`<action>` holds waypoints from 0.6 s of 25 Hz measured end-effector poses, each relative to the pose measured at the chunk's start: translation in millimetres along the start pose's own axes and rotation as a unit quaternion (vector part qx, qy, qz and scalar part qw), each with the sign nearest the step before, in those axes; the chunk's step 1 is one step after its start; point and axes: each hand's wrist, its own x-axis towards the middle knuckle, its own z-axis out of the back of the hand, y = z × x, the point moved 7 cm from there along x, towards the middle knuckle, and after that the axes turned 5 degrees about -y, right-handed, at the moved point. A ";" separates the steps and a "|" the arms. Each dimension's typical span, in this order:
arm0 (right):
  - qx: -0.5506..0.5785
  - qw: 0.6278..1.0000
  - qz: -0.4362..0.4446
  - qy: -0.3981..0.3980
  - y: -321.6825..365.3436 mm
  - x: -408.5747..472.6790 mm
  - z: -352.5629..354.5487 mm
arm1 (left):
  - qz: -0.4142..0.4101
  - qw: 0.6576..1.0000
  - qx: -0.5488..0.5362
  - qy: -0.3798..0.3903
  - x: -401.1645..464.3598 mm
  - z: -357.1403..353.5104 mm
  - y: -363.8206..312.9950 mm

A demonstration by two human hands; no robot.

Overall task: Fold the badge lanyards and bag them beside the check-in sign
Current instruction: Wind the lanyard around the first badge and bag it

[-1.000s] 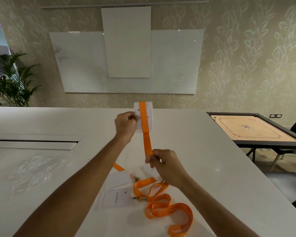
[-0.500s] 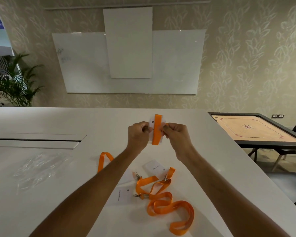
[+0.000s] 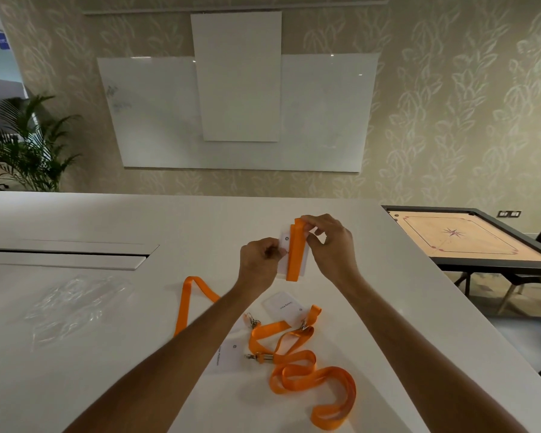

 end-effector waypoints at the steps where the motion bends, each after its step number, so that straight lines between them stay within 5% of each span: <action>1: -0.025 1.000 0.014 0.003 -0.8 -1.0 -1.3 | -0.001 1.000 0.003 -0.001 -0.5 0.3 1.0; 6: -0.087 0.993 0.073 0.034 1.5 -1.1 -7.0 | -0.029 0.999 0.026 -0.009 -2.2 7.0 3.4; 15: -0.086 0.986 0.055 0.132 3.5 -0.9 -31.2 | -0.075 0.996 0.047 0.021 -1.7 23.2 20.8</action>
